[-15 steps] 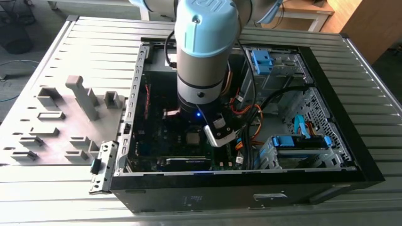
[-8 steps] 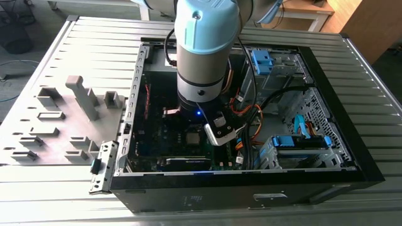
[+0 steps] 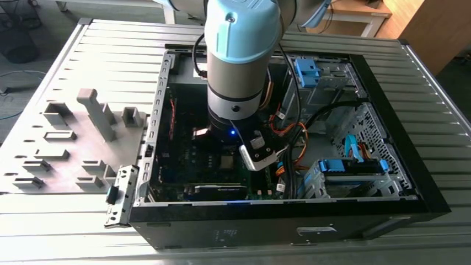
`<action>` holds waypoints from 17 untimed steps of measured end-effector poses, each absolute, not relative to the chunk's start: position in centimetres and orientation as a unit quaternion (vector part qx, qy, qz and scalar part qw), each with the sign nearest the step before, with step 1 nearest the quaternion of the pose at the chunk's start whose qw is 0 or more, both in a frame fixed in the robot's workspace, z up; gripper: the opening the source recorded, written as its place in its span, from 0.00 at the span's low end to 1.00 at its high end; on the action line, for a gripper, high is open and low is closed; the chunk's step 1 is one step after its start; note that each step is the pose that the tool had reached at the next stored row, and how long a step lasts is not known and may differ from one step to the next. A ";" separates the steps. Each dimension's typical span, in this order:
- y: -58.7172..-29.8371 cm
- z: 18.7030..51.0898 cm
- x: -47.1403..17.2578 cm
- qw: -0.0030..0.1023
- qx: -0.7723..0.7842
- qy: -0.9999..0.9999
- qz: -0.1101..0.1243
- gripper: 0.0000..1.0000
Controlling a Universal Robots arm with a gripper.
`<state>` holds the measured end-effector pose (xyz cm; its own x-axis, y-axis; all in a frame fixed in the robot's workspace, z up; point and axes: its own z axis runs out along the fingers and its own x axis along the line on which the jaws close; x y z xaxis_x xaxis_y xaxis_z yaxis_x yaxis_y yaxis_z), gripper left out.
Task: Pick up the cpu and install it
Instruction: 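Place the cpu into insertion slot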
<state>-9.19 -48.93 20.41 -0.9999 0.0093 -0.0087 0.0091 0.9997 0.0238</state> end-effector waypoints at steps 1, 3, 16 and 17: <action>-48.9 20.4 -9.2 0.004 0.005 1.000 0.012 0.40; -48.9 20.4 -9.2 0.004 0.005 1.000 0.012 0.34; -48.9 20.4 -9.2 0.005 0.019 1.000 0.011 0.11; -48.9 20.4 -9.2 0.005 0.028 1.000 0.010 0.11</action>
